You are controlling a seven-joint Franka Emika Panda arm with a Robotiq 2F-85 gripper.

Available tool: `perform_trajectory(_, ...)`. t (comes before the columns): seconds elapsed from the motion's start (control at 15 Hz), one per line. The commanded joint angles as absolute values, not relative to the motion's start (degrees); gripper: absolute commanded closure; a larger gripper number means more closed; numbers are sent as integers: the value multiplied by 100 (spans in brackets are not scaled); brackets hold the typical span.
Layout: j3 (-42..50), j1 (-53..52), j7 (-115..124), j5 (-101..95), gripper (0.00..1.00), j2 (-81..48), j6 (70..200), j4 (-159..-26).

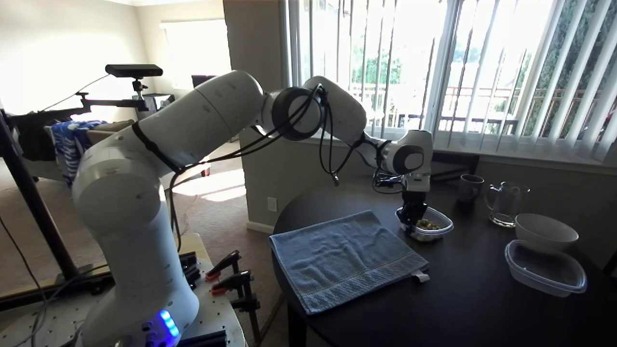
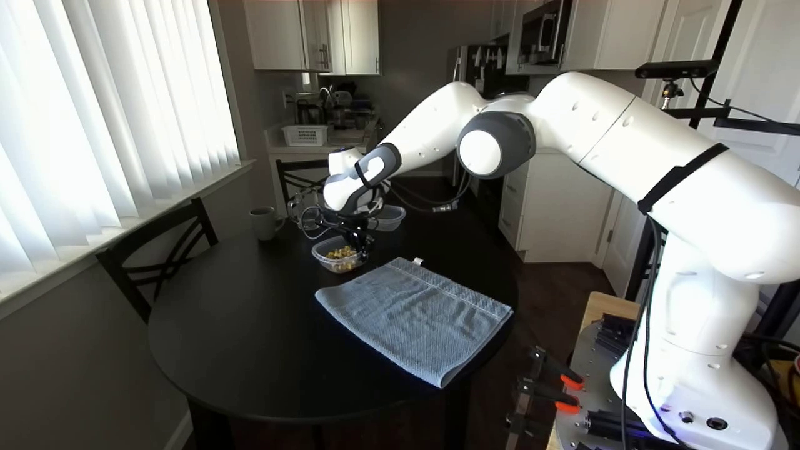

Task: Pour out the sweets from the bowl

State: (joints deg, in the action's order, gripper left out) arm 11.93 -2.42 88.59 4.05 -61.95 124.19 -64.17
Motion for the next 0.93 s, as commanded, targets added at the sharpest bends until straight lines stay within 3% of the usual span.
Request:
perform_trajectory(0.0,1063,-112,8980,429,98,-6211,12212,-6181)
perform_trajectory(0.53,1578,-563,9360,-227,99,-5218,12249,-7079)
perform_trajectory(0.87,1591,-701,9334,-748,99,-4768,10869,-7405)
